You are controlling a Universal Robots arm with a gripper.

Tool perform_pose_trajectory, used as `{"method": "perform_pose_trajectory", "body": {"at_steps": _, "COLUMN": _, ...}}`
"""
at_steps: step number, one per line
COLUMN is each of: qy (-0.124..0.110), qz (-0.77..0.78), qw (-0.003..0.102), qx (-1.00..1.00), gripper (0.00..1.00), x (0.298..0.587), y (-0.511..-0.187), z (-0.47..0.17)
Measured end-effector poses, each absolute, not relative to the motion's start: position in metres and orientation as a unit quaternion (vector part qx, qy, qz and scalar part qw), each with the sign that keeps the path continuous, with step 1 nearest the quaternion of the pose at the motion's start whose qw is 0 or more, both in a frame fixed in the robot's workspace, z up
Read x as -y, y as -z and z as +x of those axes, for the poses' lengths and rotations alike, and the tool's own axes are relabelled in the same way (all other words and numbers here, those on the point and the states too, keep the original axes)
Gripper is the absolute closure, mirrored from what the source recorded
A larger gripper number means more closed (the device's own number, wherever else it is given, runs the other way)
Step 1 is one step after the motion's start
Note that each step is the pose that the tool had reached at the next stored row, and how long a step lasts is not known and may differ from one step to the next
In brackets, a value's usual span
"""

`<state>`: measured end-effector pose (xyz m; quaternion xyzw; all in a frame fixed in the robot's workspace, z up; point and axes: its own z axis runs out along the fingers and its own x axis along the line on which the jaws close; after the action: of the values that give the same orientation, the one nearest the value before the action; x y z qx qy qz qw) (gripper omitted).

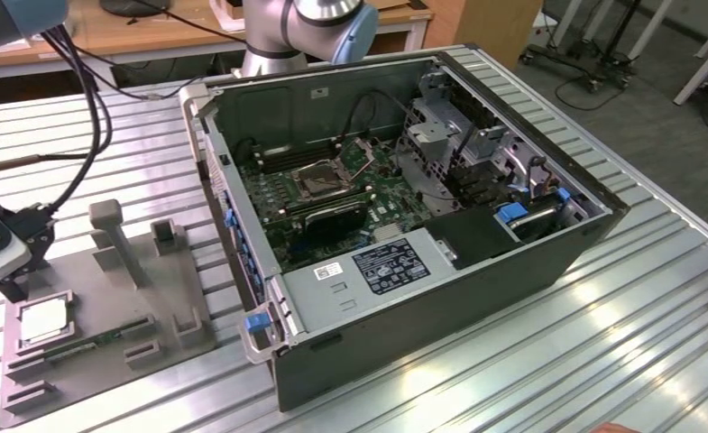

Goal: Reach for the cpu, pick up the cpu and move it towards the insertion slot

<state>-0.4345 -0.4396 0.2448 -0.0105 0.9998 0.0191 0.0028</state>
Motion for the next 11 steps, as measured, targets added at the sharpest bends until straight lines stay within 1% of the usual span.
{"method": "perform_pose_trajectory", "body": {"at_steps": 11, "qy": -0.019, "qz": -0.010, "qw": 0.003, "qx": -1.000, "gripper": 0.89, "x": 0.4396, "y": -0.2385, "z": -0.4350}}
